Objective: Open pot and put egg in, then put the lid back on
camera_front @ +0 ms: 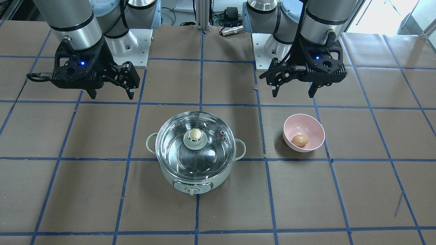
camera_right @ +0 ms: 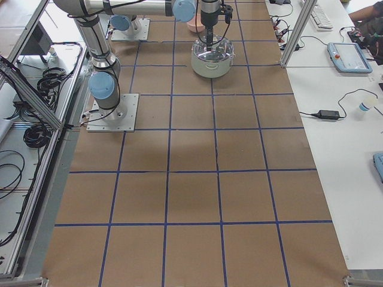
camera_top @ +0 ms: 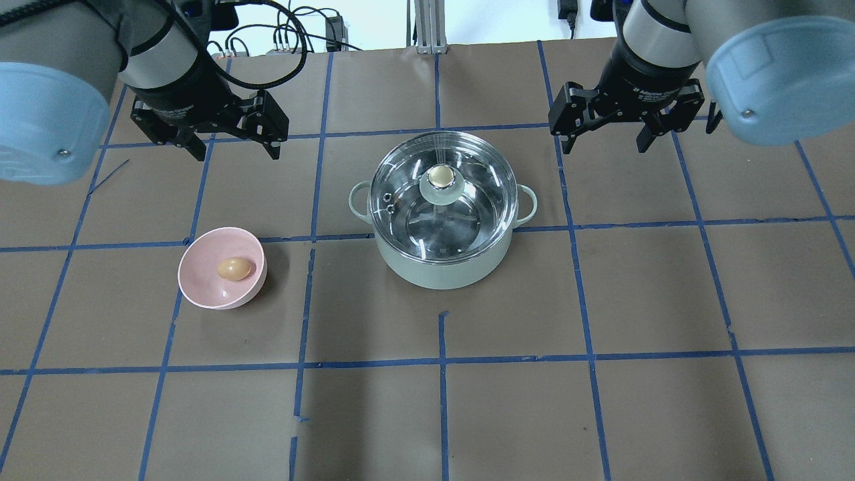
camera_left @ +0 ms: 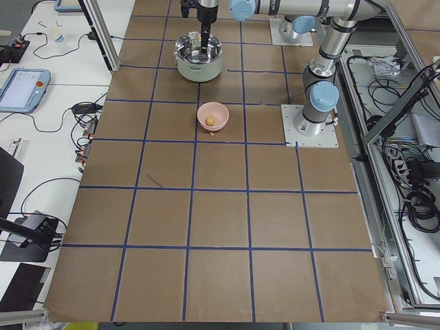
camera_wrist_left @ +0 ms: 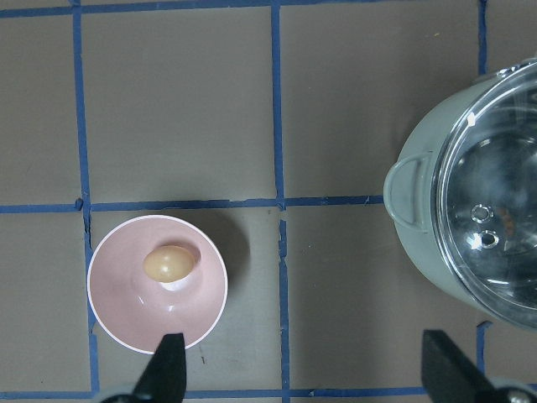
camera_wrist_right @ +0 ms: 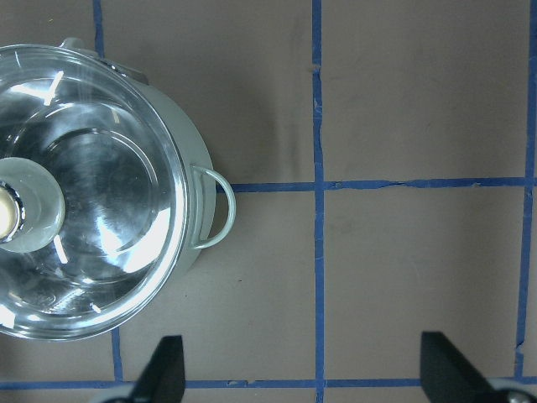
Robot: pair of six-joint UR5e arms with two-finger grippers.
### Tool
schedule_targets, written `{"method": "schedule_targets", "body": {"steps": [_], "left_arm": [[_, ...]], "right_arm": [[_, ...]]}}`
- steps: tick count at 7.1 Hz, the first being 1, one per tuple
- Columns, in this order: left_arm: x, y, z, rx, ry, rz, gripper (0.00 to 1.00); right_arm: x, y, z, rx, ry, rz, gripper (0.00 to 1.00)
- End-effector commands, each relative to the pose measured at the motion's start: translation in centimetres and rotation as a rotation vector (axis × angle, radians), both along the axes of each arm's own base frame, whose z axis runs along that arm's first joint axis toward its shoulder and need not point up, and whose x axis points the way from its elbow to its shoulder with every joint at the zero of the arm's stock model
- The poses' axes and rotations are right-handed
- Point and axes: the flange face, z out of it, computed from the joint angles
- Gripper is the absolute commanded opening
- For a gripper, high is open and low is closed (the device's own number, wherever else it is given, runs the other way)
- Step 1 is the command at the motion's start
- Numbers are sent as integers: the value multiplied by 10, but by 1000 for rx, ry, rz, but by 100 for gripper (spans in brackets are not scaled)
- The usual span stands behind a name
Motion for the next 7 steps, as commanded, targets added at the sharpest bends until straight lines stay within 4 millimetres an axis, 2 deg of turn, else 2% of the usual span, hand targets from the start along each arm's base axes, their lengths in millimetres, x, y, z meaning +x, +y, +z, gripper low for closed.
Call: {"method": "schedule_targets", "body": {"steps": [1,4,5,7], "left_arm": [[0,0,0,0,0,-2,100],[0,2,-6,20,-2,-14,100],[10,2,-16,37,-11,2,100],[15,10,-45,99,-17,-30,100]], "right_arm": [[0,0,-1,2,0,0,100],[0,1,-4,6,0,0,100],[0,1,-3,6,0,0,100],[0,1,-4,8,-1,0,100]]}}
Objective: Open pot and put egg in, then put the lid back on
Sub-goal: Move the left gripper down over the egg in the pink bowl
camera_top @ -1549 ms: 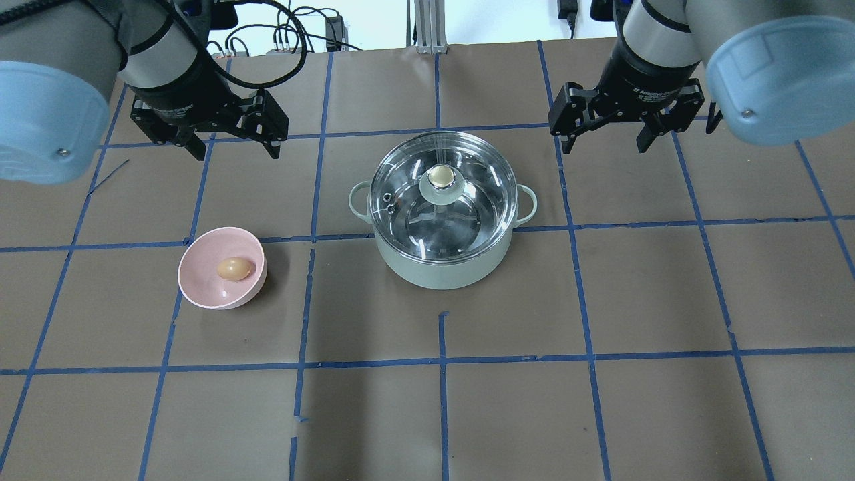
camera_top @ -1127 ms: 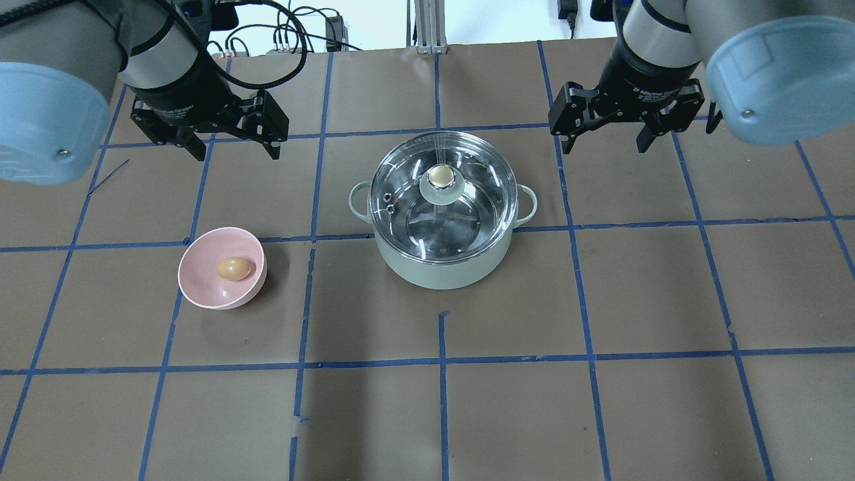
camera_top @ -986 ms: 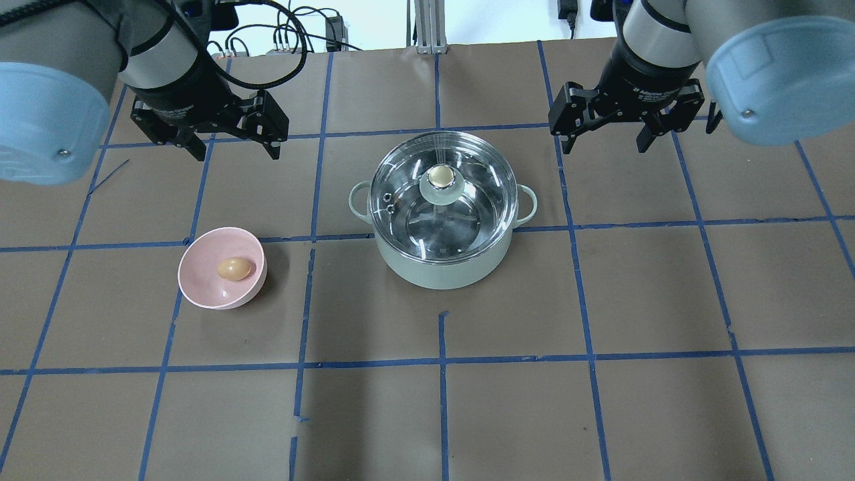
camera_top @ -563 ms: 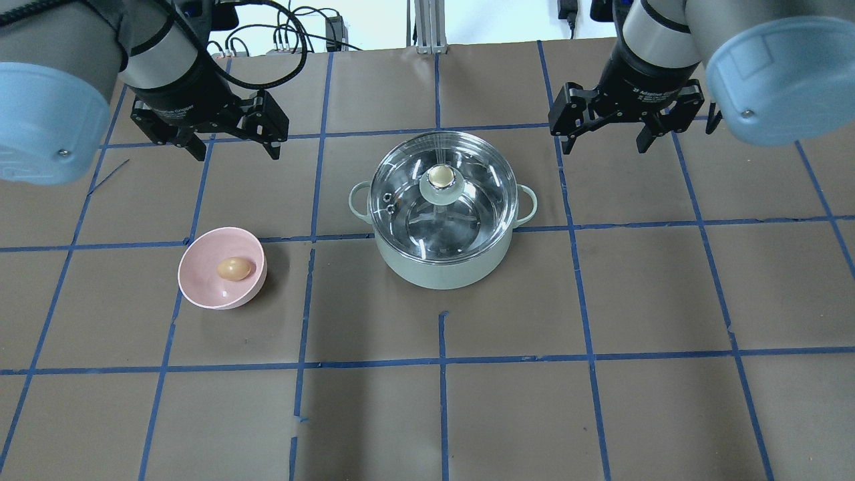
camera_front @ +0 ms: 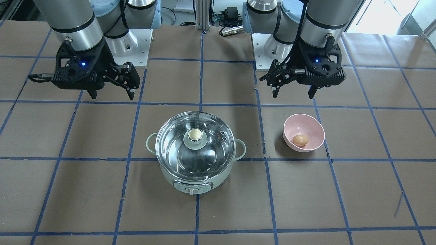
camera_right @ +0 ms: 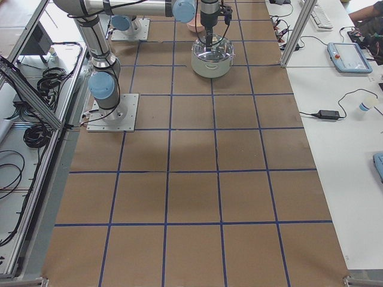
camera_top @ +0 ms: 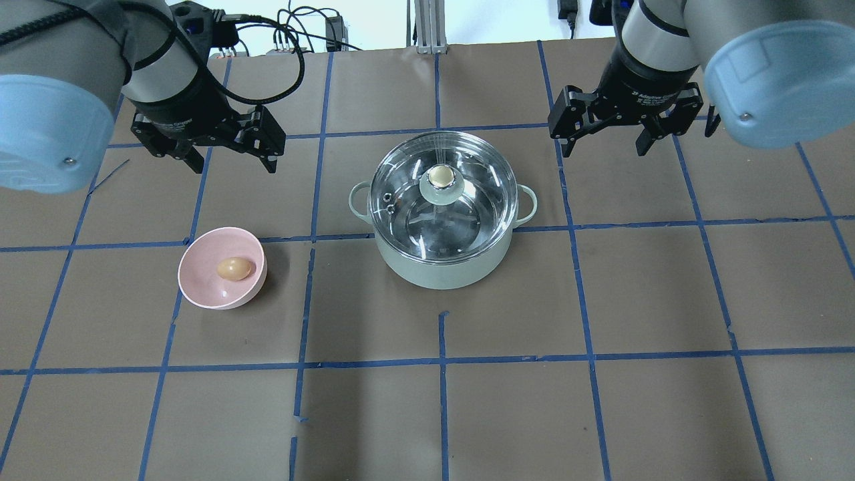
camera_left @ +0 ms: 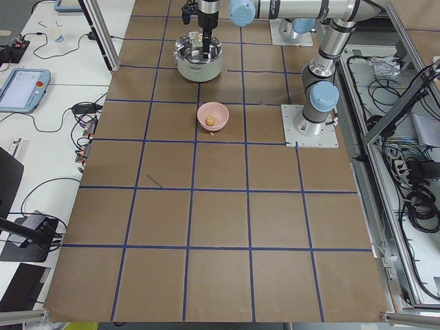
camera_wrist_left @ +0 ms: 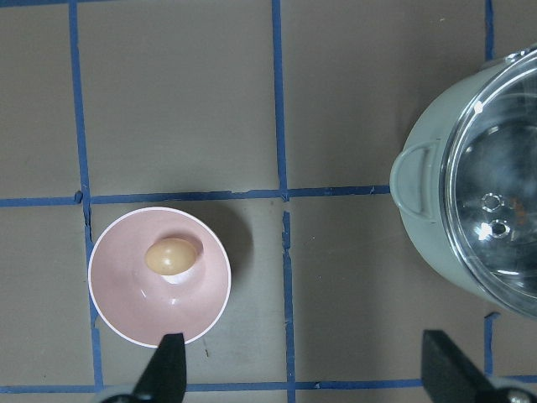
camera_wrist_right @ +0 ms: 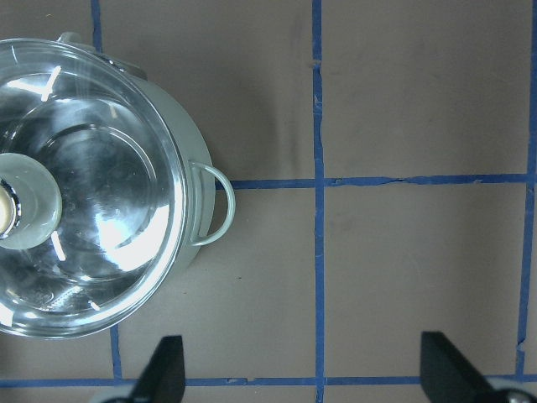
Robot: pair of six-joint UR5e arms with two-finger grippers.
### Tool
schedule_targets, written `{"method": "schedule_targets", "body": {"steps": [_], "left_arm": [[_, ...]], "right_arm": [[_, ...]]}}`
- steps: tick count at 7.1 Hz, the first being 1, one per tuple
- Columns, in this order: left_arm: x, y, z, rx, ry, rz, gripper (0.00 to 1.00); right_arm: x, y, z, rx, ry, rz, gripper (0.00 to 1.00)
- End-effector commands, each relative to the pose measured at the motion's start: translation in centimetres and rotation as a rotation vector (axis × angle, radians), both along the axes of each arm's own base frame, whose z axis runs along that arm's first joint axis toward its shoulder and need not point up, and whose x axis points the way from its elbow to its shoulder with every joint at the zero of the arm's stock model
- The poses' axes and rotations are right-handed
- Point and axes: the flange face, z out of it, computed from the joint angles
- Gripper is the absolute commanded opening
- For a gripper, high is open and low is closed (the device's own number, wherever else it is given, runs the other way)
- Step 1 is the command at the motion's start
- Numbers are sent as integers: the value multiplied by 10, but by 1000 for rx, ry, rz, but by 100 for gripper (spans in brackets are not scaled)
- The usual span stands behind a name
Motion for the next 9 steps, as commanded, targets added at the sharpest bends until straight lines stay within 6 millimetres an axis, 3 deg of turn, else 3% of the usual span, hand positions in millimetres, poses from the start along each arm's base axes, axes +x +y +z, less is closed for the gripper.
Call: {"method": "schedule_targets", "body": {"steps": [1,3,5,6,9], "left_arm": [[15,8,-42,77,-3,29,100],[60,8,-102,130,7,107,100],[75,24,-172,104,3,-30,99],[81,27,-195,144,-18,-178,99],[94,19,-215,230,-74,-510,99]], "right_arm": [[0,1,-1,2,0,0,100],[0,1,-1,2,0,0,100],[0,0,-2,3,0,0,100],[0,1,-1,2,0,0,100],[0,1,-2,3,0,0,100]]}}
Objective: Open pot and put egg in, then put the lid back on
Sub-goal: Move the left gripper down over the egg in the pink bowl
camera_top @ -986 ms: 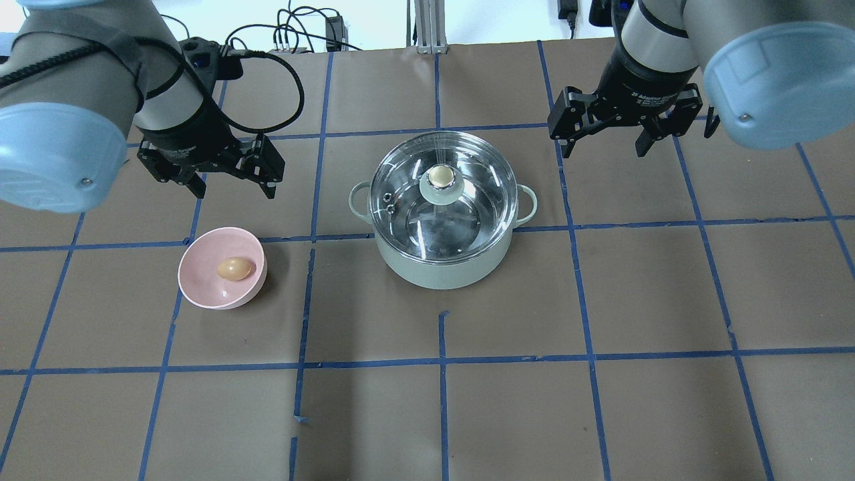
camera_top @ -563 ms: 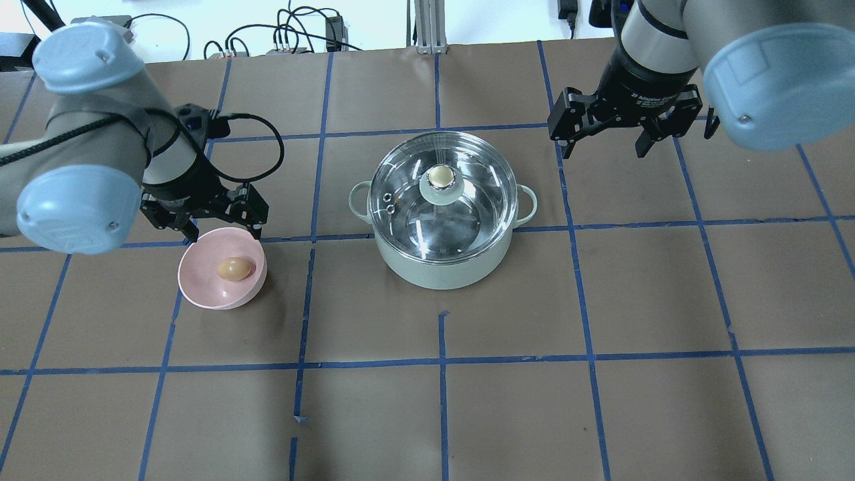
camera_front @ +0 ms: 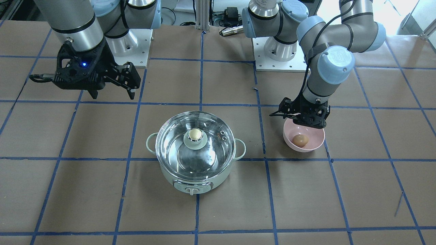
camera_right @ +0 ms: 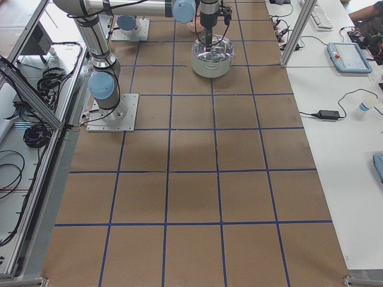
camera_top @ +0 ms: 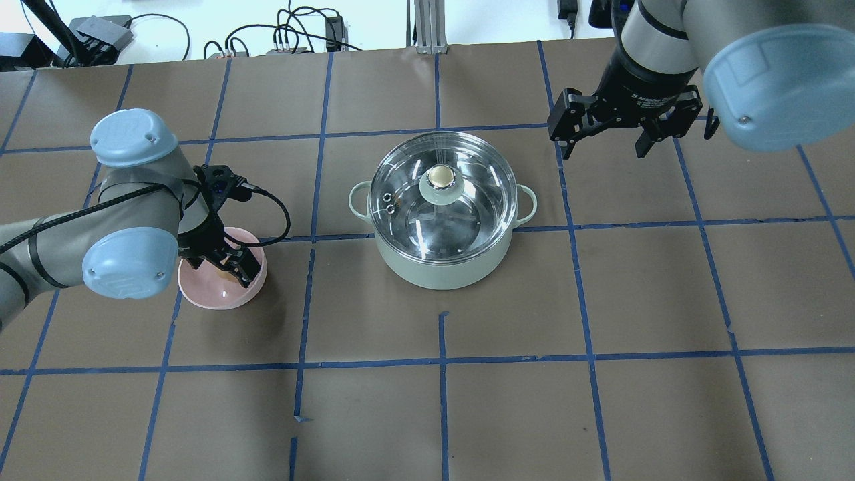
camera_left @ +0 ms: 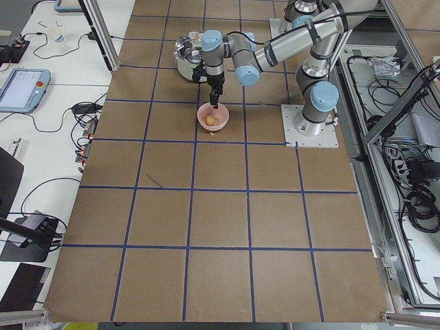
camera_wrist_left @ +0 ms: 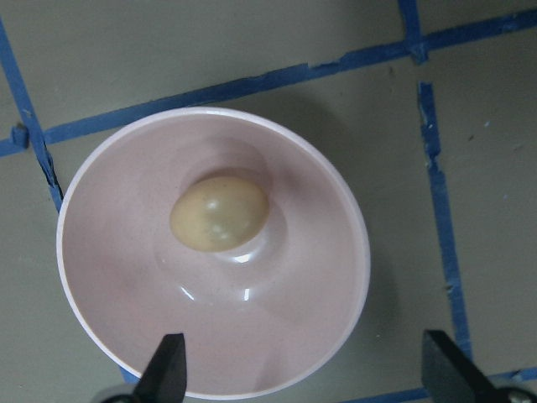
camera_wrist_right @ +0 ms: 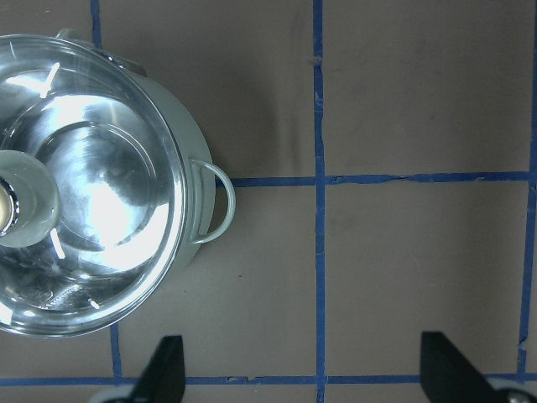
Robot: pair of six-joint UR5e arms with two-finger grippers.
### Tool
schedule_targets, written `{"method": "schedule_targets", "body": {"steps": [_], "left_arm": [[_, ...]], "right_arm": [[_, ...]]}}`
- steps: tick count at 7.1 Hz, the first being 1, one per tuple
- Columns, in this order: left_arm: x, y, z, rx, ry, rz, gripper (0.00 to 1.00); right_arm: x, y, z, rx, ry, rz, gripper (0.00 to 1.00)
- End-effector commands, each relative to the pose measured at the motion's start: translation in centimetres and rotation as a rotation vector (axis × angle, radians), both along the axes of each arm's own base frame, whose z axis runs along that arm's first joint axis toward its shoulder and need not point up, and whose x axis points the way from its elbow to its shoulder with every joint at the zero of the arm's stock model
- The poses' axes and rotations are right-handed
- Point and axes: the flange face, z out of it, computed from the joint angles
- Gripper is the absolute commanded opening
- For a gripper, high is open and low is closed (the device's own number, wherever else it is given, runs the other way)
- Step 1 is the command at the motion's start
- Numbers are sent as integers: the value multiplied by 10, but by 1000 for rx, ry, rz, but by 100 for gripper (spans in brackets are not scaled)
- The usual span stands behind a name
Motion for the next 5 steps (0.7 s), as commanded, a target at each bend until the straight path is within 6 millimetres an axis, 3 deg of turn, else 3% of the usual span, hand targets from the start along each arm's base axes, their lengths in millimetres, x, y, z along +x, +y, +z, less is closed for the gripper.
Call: {"method": "schedule_targets", "body": {"steps": [1,5], "left_arm": [[3,-7,-6,19,7,-149,99],[25,-11,-17,-119,71,-49,96]], "right_arm": [[0,0,-1,2,-1,0,100],[0,0,0,0,0,-2,100]]}}
